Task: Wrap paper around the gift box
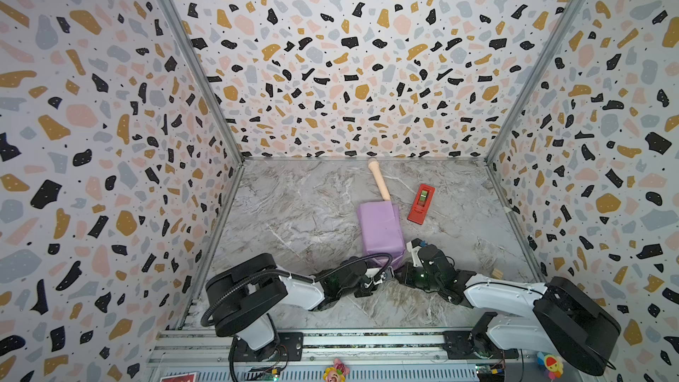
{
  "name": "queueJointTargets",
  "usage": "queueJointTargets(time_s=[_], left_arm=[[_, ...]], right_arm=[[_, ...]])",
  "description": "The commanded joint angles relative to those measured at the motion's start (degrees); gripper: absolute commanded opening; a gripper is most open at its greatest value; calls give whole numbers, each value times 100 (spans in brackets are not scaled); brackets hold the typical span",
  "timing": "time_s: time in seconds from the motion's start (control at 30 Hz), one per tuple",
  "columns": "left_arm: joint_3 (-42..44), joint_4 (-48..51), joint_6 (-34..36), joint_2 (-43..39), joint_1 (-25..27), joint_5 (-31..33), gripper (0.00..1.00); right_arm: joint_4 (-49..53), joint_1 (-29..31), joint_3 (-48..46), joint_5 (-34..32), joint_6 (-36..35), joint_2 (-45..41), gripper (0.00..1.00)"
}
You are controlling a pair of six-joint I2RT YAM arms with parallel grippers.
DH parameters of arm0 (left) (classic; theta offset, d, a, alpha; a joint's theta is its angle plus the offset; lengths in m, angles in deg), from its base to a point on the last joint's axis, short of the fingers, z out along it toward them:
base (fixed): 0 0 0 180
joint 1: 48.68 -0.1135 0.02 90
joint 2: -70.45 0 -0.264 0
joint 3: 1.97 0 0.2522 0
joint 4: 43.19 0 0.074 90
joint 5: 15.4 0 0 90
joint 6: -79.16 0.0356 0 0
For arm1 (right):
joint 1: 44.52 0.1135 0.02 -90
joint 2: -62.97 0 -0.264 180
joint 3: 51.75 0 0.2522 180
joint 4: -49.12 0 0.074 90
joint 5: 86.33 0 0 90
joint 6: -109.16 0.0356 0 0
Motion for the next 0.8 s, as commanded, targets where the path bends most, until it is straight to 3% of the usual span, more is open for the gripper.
queueJointTargets(time_s=[0.0,0.37,0.77], left_arm=[[-87,-384,405,171,14,57,45],[-285,-544,704,635,15,-120,37],[-207,-859,753,763,6,-380,15]], right_arm=[[-69,7,-35,57,71,-135,0],[-114,0,-71,50,151,-193,0],[-72,0,-9,-13,116,-155,0]])
